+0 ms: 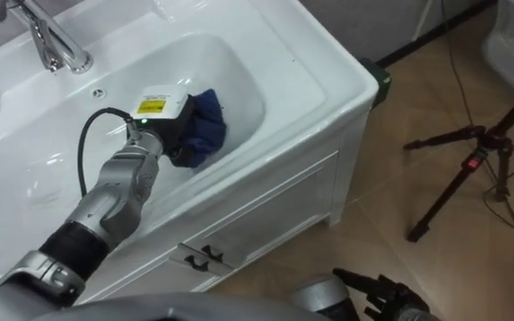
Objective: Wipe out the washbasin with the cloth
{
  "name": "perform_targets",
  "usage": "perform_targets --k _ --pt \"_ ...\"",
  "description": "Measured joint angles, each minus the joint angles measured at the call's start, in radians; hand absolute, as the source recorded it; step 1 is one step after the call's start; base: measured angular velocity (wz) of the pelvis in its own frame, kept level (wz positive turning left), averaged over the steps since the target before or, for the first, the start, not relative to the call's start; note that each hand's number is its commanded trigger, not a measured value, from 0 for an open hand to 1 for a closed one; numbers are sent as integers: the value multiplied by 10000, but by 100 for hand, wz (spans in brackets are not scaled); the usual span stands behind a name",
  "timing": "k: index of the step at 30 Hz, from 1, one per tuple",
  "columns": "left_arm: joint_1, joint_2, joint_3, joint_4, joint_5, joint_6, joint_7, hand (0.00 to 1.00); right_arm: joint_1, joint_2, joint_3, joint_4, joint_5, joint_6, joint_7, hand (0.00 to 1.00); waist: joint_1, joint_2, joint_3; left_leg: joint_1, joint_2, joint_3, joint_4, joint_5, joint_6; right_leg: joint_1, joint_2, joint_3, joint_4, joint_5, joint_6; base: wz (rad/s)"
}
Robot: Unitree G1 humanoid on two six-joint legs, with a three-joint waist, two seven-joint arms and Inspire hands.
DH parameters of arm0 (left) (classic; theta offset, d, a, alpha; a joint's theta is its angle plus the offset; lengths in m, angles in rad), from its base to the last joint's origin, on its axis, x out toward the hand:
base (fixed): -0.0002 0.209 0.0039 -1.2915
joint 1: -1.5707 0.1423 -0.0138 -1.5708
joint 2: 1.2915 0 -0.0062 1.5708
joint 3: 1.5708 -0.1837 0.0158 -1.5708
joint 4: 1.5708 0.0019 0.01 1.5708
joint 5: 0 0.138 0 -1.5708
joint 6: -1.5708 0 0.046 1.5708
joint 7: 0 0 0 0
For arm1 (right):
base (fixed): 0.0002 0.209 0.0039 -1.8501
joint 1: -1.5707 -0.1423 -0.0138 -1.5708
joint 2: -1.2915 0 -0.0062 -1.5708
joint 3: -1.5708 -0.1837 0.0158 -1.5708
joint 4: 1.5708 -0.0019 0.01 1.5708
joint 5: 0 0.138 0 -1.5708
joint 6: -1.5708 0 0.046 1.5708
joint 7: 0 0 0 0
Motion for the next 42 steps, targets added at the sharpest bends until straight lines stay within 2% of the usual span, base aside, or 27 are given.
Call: perform_targets --k 4,6,11,14,19,23,26,30,34,37,42 --pt "-76 -97 2 30 2 113 4 100 37 -60 -25 -2 -146 7 8 0 -78 -1 1 -46 -23 87 -3 14 25 -87 -64 115 13 -5 78 -3" --pt "-225 -107 8 194 3 131 63 100 32 -98 -25 -4 -196 33 7 0 -114 -7 4 -114 -54 284 -2 39 68 -225 -121 201 166 -13 127 -7" --pt "-446 -294 42 836 -33 142 631 100 25 -214 -20 -9 -244 362 -20 0 -225 -19 6 -128 -84 528 -16 46 85 -316 -177 290 178 7 200 -4" --pt "-460 -366 252 1014 -708 211 904 100 89 -256 -26 -26 -627 462 -160 0 -240 -45 7 -117 -88 540 -88 63 151 -352 -158 350 191 0 219 -2" --pt "-419 -443 535 1340 -1943 204 1566 100 95 -308 -23 -16 -1554 778 -497 0 -238 -192 -6 11 -89 555 -222 99 204 -298 -140 374 208 -2 220 0" --pt "-419 -494 606 1563 -2416 186 2033 100 185 -204 1 -18 -2233 1063 -584 0 -232 -484 -3 97 -89 571 -223 100 202 -187 -135 387 174 -1 219 0" --pt "-419 -495 616 1701 -2396 132 2237 100 386 -25 159 -48 -3223 1455 -617 0 -157 -708 -7 203 -85 578 -295 98 201 -143 -120 459 166 -15 217 -4" --pt "-414 -499 617 2010 -2404 -85 2501 100 877 269 396 -347 -4124 1986 -566 0 -62 -739 -14 335 -81 696 -416 98 201 -121 -108 515 185 -12 220 -9" --pt "-355 -511 697 2126 -2326 -254 2656 100 1062 442 373 -472 -4702 2195 -349 0 35 -742 -15 384 -74 818 -487 98 202 -161 -91 647 198 -7 224 -11" --pt "-119 -462 830 2303 -1881 -582 2881 100 1152 471 388 -746 -5328 2353 -117 0 72 -775 -38 455 -74 851 -547 99 202 -112 -59 795 207 2 225 -9" --pt "293 -501 1021 2620 -428 -688 3138 100 1141 528 238 -833 -5908 2410 12 0 304 -904 -85 764 -41 1157 -602 35 125 21 83 1270 312 -9 190 -19"
